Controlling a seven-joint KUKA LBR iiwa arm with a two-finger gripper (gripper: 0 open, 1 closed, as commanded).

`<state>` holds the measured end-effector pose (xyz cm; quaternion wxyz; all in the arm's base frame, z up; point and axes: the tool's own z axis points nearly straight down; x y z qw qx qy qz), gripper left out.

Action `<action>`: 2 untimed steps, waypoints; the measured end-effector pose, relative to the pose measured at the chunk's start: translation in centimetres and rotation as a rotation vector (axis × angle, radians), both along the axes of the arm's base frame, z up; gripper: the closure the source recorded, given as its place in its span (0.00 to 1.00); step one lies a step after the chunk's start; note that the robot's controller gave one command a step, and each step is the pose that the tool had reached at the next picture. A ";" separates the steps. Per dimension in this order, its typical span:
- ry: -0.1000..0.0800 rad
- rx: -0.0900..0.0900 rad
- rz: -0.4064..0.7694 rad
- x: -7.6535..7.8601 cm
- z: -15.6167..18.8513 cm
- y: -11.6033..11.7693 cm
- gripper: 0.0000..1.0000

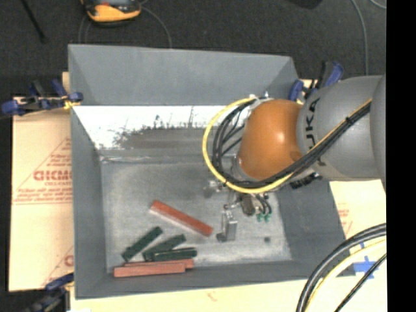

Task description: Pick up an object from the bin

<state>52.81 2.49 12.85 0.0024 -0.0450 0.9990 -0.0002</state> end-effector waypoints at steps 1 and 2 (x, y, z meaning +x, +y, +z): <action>0.003 0.001 -0.004 -0.7 -1.5 1.3 0.00; -0.002 0.001 -0.055 2.4 -5.7 5.9 1.00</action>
Offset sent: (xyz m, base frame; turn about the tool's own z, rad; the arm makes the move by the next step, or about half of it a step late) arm 0.0218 0.0593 -0.0585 0.0558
